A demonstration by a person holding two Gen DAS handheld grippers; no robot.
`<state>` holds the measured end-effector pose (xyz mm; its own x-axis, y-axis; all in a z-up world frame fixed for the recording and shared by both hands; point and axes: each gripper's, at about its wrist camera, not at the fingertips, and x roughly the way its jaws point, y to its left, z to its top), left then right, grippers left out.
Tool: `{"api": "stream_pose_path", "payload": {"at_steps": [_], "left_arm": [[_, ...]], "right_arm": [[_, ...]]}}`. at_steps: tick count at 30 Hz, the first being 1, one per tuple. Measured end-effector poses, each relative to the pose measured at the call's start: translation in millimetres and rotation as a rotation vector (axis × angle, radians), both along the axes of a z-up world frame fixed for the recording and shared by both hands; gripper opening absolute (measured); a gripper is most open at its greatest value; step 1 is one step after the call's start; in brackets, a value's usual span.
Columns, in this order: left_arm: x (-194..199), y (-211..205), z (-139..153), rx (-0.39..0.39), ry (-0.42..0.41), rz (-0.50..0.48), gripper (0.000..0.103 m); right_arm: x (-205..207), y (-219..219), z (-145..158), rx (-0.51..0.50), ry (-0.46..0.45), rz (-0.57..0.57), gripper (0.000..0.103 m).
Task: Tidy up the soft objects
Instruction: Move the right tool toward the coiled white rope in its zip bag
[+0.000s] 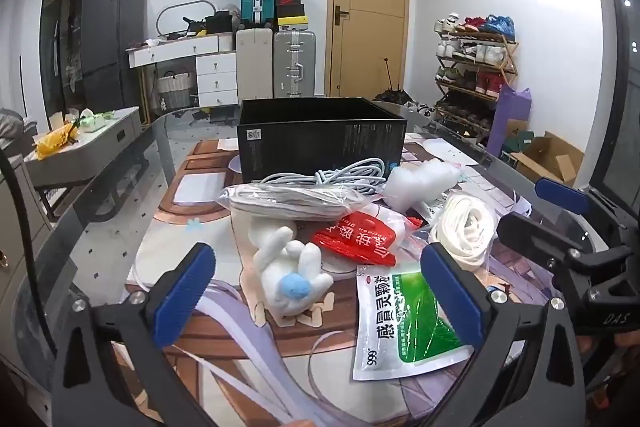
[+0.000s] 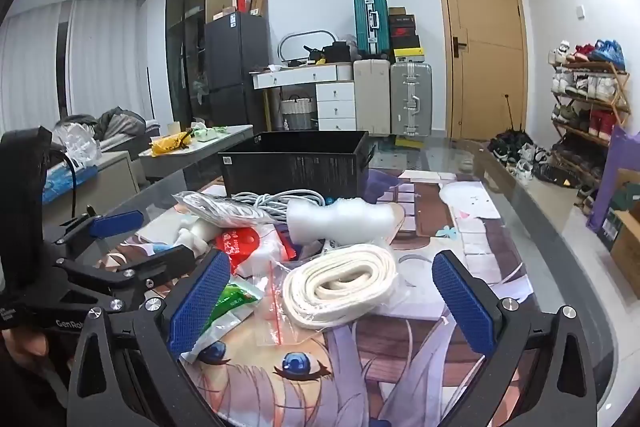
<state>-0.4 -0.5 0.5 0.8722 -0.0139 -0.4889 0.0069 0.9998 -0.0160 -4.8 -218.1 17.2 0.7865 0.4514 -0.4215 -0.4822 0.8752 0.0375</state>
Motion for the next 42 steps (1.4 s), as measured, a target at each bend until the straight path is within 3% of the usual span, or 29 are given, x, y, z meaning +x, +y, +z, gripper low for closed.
{"api": "stream_pose_path", "payload": {"at_steps": [8,42], "left_arm": [[-4.0,11.4,2.6,-0.059,-0.032,0.011,0.103],[4.3,21.0,-4.7,-0.087,-0.012,0.061,0.103]], "right_arm": [[5.8,-12.1,-1.8,0.020,0.023,-0.011,0.103],[5.1,4.7,-9.6,-0.023,0.048,-0.011,0.103]]}}
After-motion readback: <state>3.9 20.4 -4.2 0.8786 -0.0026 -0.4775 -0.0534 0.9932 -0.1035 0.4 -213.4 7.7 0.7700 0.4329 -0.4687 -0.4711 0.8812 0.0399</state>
